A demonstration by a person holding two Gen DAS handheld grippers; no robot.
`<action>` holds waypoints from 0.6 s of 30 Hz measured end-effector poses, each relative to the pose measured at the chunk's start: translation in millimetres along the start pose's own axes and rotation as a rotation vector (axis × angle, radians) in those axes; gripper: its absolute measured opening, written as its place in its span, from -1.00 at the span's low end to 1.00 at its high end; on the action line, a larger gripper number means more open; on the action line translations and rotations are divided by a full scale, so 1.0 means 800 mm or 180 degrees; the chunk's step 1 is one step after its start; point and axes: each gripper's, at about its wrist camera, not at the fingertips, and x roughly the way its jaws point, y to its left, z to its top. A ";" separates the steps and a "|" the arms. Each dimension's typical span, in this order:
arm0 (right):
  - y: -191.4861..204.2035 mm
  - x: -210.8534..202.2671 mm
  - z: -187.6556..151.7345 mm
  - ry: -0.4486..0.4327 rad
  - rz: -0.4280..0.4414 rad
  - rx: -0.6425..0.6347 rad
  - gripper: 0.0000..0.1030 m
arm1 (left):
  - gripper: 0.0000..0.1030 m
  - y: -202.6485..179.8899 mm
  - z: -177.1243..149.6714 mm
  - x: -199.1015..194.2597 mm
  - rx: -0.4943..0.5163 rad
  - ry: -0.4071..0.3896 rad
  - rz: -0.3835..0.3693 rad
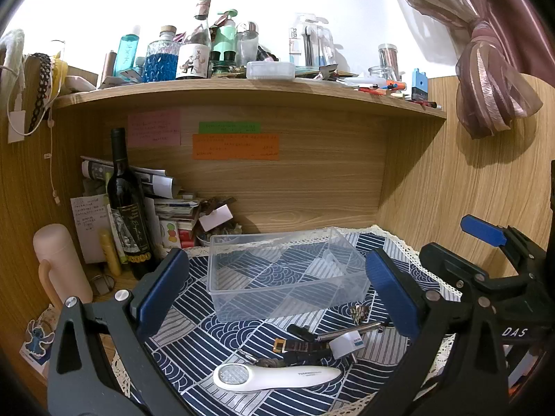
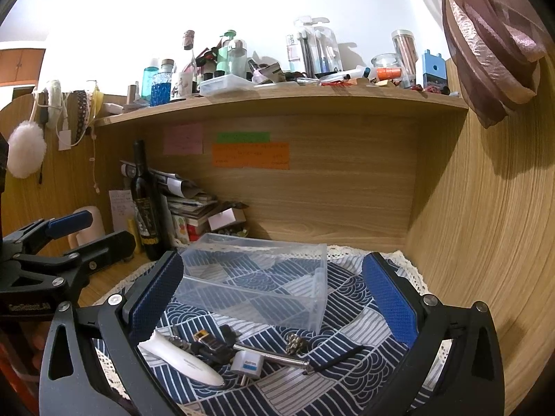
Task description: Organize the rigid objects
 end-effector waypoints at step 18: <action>0.004 -0.002 0.001 -0.0009 0.0004 -0.0010 1.00 | 1.00 -0.002 0.000 0.000 0.0000 -0.0007 -0.0001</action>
